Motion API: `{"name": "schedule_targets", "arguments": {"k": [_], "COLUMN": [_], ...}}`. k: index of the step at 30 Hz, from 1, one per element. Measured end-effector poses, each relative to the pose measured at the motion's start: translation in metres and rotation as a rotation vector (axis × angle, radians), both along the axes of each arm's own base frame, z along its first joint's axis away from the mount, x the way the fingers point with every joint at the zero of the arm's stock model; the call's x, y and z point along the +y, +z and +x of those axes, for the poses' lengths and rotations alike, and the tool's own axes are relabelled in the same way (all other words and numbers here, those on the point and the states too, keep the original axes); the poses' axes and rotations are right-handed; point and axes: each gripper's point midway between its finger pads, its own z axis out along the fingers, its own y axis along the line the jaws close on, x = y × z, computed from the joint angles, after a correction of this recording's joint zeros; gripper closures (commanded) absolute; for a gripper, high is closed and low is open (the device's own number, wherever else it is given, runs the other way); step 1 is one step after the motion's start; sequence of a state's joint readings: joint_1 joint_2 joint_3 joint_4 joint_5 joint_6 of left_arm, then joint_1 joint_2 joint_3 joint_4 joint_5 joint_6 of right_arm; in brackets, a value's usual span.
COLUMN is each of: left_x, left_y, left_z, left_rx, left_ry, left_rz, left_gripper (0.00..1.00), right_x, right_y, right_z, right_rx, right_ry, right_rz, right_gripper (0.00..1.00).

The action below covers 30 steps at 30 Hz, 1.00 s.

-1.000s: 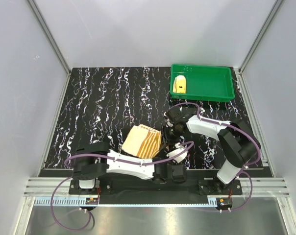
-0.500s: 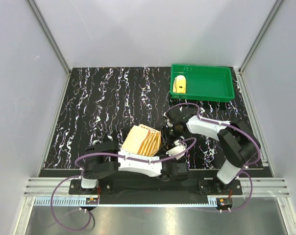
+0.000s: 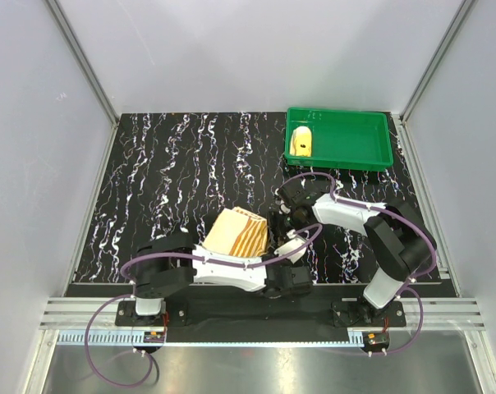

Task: Roll the towels
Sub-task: Roll the towel

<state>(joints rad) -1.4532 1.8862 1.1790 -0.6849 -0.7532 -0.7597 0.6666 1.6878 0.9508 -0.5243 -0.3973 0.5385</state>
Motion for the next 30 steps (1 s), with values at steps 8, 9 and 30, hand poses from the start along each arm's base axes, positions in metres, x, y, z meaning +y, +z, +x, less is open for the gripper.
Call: {"name": "schedule_targets", "arguments": {"k": [8,9,30], "left_x": [0.002,0.002,0.015], "left_y": [0.004,0.004,0.018], "left_z": [0.000,0.000,0.005], "left_rx": [0.060,0.073,0.471], "left_ry": [0.007,0.010,0.108], "left_rz": [-0.076,-0.091,-0.666], "left_gripper": [0.88,0.88,0.89], "right_x": [-0.025,-0.031,-0.090], "right_y": [0.014,0.019,0.111], "right_z": [0.014,0.018,0.050], "right_rx": [-0.013,-0.021,-0.325], "right_ry": [-0.064,-0.085,-0.379], "right_rz": [-0.070,-0.068,0.109], "right_gripper": [0.19,0.18,0.15]}}
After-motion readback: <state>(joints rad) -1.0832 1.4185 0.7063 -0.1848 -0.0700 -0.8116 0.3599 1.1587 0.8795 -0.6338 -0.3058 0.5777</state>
